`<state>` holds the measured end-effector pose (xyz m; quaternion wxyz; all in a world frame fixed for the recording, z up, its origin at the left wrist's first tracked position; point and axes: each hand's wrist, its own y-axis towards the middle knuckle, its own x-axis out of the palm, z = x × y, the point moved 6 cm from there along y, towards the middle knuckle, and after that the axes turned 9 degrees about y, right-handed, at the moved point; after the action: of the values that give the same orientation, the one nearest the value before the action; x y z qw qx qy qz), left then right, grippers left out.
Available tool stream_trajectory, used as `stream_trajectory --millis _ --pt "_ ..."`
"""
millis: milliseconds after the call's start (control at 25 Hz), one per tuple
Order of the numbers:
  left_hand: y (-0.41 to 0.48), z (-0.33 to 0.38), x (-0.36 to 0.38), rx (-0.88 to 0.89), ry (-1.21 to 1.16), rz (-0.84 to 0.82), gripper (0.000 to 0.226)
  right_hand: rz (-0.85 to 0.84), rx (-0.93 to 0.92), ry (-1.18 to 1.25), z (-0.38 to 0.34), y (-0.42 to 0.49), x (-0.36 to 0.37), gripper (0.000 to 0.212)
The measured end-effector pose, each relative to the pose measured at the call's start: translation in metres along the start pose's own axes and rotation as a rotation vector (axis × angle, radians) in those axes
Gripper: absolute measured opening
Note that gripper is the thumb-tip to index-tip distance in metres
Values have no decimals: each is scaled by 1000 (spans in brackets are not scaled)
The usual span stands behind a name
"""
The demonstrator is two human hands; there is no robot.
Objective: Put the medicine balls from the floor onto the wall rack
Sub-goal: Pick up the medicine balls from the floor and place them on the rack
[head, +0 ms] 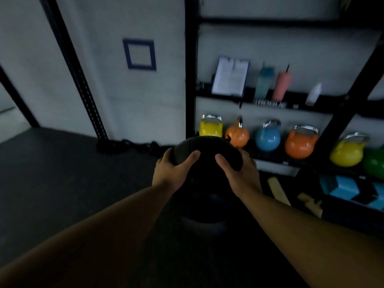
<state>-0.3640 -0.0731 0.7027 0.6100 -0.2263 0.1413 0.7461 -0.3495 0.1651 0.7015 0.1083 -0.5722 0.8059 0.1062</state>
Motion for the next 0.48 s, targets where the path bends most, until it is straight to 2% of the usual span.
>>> stream_trajectory --millis 200,360,480 --pt "32 188 -100 228 -61 57 107 90 -225 98 -193 52 -43 119" --pt "67 304 -132 360 -75 128 132 139 -377 173 -299 105 -79 111" --pt "108 371 -135 438 -72 151 123 184 -459 170 -348 160 -98 108"
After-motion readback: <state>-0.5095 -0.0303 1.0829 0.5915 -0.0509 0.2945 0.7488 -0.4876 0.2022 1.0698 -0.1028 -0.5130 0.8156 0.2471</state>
